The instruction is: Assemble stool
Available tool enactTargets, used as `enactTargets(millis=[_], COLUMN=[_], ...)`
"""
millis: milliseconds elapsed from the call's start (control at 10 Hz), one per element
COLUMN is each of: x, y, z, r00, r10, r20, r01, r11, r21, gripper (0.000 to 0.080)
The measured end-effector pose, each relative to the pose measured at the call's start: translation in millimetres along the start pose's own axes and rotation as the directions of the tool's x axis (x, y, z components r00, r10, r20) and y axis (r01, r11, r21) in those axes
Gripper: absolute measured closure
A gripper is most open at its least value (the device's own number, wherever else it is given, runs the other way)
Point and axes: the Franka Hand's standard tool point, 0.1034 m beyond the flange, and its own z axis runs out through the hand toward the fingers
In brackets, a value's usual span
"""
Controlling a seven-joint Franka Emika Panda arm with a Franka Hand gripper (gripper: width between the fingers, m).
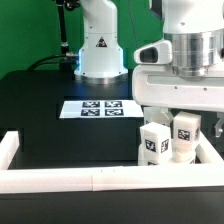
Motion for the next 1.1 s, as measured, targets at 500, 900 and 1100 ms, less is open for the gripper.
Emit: enactTargets(millis=[500, 900, 1100], x=[0.1, -8.6, -14.9], y=[1.8, -5.4, -21.0], z=[1.9, 6.7, 8.6], r00=[0.953, 0.622, 0.398], r10=[0.303, 0.783, 0.917], r20=[0.001, 0.018, 0.023], r01=[-0.303, -0.783, -0.917], r11=[0.953, 0.622, 0.398], r21=[-0.003, -0.006, 0.031], gripper=[0.0468, 0.0466, 0.0466])
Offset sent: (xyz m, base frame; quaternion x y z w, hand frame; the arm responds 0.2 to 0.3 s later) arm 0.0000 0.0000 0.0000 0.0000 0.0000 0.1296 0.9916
